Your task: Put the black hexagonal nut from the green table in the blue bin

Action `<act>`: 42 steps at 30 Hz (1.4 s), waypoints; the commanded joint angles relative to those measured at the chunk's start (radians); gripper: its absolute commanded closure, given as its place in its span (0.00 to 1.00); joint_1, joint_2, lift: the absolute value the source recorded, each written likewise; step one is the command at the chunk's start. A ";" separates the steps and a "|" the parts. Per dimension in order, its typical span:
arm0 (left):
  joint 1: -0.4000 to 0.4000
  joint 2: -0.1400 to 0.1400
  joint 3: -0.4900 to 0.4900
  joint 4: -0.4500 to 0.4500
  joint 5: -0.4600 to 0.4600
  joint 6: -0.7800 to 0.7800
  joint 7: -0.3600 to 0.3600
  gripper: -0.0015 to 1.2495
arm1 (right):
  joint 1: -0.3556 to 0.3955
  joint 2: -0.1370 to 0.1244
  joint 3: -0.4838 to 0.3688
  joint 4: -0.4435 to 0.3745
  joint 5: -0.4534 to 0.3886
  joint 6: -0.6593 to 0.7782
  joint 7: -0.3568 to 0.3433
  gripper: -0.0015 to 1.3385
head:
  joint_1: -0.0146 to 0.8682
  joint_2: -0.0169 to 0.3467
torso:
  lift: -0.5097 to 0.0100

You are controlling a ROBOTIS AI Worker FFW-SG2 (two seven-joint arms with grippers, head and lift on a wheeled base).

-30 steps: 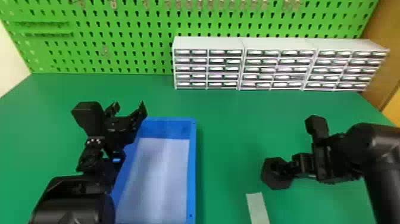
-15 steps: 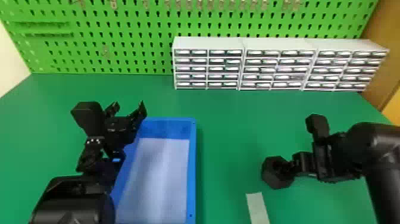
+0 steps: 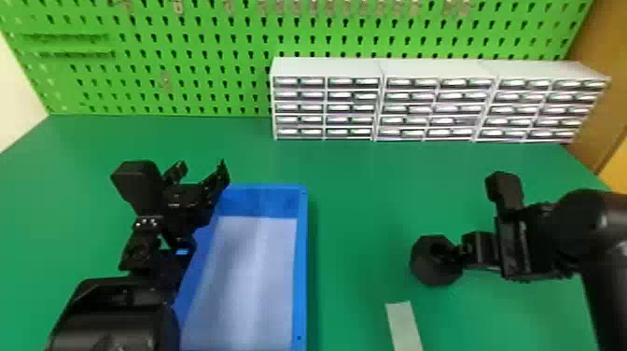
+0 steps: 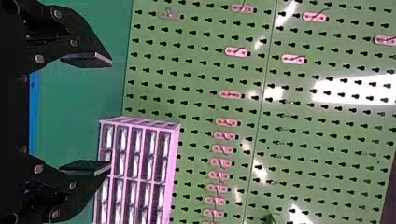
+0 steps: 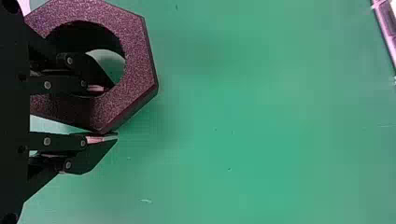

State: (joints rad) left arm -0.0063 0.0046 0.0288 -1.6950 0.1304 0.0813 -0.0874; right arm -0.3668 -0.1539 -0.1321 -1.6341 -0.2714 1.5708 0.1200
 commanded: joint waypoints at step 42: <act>0.002 0.000 0.000 0.000 0.002 0.000 0.002 0.38 | 0.244 -0.010 0.072 -0.197 -0.078 -0.963 0.001 0.70 | 0.79 0.19 | 0.79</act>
State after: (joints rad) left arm -0.0046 0.0046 0.0290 -1.6950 0.1316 0.0813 -0.0858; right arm -0.1383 -0.1621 -0.0797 -1.8235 -0.3693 0.6834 0.1212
